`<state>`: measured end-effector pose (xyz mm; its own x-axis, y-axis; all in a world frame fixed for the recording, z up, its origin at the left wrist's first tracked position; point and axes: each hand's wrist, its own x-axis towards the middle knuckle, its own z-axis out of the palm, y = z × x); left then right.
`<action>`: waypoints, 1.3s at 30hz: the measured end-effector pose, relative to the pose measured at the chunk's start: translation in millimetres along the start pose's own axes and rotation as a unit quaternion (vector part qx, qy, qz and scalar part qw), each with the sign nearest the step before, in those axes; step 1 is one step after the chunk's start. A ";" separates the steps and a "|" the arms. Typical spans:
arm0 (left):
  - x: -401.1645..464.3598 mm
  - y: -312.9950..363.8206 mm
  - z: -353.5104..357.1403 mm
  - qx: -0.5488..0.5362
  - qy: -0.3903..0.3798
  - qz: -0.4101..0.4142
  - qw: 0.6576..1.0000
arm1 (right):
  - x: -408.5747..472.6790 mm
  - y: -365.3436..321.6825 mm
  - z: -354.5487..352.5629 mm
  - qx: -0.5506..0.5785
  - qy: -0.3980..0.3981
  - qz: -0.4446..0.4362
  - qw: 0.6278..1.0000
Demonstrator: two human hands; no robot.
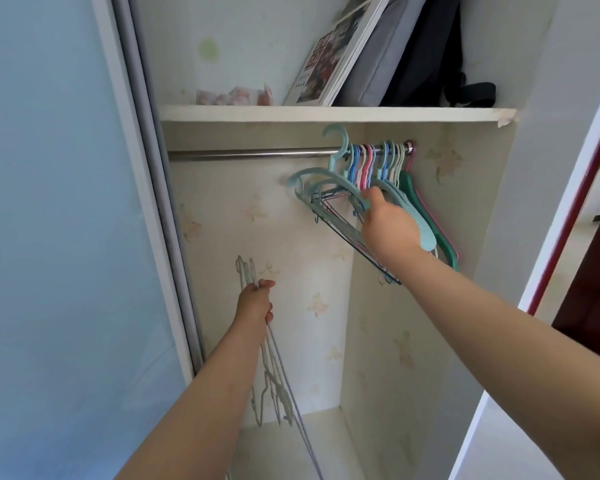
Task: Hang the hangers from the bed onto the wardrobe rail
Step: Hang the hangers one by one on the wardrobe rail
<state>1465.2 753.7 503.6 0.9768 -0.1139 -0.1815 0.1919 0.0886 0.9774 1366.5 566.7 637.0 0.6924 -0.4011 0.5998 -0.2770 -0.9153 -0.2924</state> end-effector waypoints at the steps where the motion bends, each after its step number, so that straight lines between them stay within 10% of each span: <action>1: -2.4 2.0 2.3 0.004 -0.010 0.014 1.000 | 7.9 -4.3 -0.2 -0.027 -0.011 0.000 1.000; 14: -37.5 35.4 10.1 0.009 -0.085 0.225 0.971 | 23.5 -8.9 12.1 -0.158 -0.127 0.074 0.977; 17: -47.7 40.1 10.2 -0.040 -0.117 0.229 0.965 | 1.4 -6.2 16.0 -0.188 -0.047 0.048 0.980; 20: -55.1 41.4 12.4 -0.065 -0.149 0.220 0.962 | -22.4 -16.2 15.5 0.001 0.013 -0.043 0.999; 23: -63.3 39.6 19.9 -0.033 -0.191 0.219 0.956 | -39.7 -43.7 2.0 0.284 -0.203 0.031 0.937; 29: -75.5 26.9 35.2 0.066 -0.242 0.221 0.942 | -39.5 -50.6 9.6 0.188 -0.243 0.017 0.951; 39: -75.9 13.2 29.9 0.031 -0.277 0.169 0.946 | -47.6 -25.1 18.6 0.375 -0.357 0.067 0.853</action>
<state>1390.8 733.9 533.5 0.7788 -0.5912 0.2096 -0.1451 0.1552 0.9772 1352.9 609.5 601.9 0.9915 -0.1303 -0.0049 -0.0668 -0.4755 -0.8772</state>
